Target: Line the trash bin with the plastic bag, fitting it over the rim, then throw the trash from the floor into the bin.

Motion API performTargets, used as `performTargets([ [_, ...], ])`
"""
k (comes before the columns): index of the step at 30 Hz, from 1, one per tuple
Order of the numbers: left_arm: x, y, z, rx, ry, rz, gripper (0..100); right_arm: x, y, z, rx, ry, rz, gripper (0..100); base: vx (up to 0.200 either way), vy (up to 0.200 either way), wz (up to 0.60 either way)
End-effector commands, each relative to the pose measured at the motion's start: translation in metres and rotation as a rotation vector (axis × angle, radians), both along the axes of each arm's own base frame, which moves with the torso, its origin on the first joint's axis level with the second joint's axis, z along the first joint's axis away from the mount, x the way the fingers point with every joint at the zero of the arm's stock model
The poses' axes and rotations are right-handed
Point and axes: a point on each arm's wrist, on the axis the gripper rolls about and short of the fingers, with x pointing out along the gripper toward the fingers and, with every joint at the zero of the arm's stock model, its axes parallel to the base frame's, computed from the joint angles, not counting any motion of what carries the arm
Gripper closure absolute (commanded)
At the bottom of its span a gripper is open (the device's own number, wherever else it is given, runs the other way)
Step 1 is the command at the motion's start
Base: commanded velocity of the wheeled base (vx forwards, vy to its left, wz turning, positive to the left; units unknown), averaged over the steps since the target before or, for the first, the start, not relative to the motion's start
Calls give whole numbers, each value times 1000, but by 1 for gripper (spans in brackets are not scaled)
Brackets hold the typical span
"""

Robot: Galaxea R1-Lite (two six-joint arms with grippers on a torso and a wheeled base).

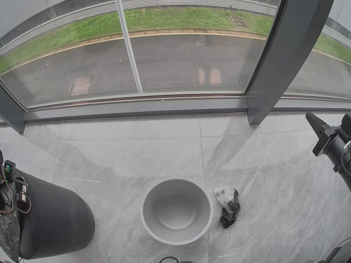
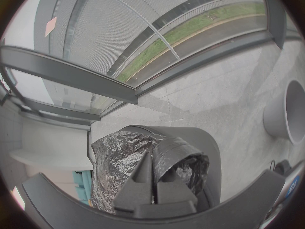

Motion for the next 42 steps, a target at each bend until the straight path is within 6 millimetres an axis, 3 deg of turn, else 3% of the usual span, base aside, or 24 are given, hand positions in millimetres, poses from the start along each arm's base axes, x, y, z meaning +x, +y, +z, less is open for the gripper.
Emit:
performTargets([
  [1,10,6,4,-46,-60,15,100,-4,-1,4,3,-20,0,100,0,0,0],
  [6,12,4,26,-225,-324,-24,100,-7,-2,5,5,-30,0,100,0,0,0],
  [10,19,-12,69,-572,-745,-47,100,-5,-2,3,1,-16,0,100,0,0,0],
  [14,20,-32,112,-908,-939,-135,100,-5,-1,-3,-12,9,1,100,0,0,0],
  [18,8,-53,130,-1162,-875,-288,100,-4,-1,-6,-19,20,2,100,0,0,0],
  [20,-9,-65,137,-1363,-773,-397,100,-5,-1,-9,-25,29,5,100,0,0,0],
  [28,-55,-82,138,-1731,-402,-657,100,-14,7,-11,-52,20,56,100,0,0,0],
  [37,-52,-101,135,-1837,-230,-710,100,-33,30,-16,-103,18,209,100,0,0,0],
  [39,-50,-103,138,-1841,-224,-722,100,-32,37,-17,-108,28,225,100,0,0,0],
  [40,-45,-107,140,-1844,-226,-751,100,-23,54,-14,-109,38,241,100,0,0,0],
  [42,-40,-111,143,-1850,-234,-787,100,-10,71,-8,-105,38,224,100,0,0,0],
])
